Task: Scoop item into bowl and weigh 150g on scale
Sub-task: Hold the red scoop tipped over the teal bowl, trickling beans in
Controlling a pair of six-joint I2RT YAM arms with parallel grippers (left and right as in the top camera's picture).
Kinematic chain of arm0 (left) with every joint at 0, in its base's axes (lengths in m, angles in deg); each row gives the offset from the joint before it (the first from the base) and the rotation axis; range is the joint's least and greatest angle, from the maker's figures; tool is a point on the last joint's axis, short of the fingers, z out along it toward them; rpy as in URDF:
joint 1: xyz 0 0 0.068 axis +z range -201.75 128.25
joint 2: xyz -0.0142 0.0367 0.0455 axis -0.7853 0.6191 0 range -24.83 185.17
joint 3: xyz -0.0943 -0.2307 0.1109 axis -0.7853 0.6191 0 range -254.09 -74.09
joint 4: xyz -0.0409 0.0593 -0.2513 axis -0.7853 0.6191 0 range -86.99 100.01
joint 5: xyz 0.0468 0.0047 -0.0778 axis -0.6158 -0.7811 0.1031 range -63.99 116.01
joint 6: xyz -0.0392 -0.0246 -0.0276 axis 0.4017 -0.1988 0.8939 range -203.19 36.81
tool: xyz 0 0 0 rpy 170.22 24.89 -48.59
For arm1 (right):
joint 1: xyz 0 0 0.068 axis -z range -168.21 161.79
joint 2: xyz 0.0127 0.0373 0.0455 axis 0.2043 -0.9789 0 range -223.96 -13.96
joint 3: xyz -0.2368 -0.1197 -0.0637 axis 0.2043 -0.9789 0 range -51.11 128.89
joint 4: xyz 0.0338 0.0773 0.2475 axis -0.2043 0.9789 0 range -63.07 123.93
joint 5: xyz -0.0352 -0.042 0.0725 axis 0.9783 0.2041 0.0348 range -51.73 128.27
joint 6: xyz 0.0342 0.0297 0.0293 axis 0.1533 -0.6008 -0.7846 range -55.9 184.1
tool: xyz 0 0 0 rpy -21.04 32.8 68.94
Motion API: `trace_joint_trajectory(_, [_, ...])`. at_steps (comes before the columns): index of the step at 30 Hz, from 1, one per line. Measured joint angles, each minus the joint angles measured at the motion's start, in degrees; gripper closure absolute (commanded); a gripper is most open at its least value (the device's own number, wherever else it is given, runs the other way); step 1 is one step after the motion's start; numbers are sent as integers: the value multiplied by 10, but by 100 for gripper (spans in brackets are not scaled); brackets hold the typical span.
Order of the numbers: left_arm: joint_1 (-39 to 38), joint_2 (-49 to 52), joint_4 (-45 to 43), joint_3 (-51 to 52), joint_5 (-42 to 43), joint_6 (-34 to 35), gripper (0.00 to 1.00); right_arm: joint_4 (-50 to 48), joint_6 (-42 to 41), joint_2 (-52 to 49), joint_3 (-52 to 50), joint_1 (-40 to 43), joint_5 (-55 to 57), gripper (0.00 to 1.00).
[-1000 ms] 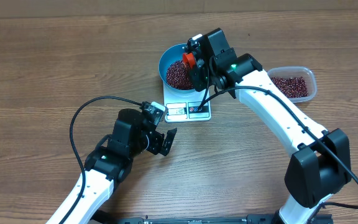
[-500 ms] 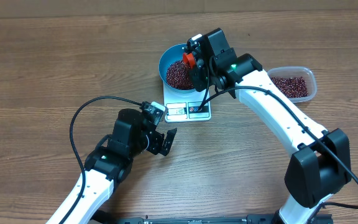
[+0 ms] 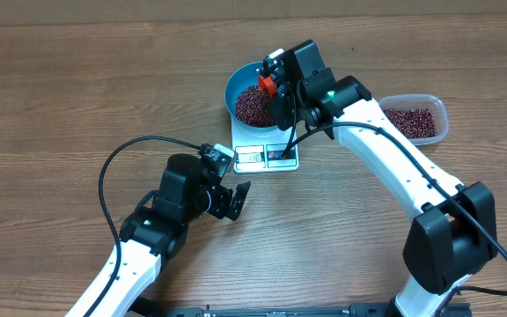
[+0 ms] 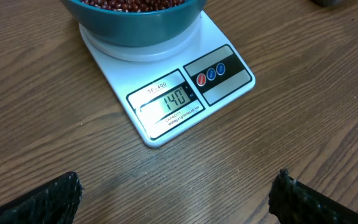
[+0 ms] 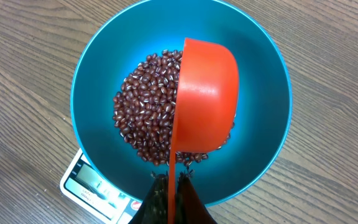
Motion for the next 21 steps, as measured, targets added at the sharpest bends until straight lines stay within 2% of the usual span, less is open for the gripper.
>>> trace_joint_trajectory(21, [0,0,0,0,0,0,0,-2,49,0,0,0,8,96])
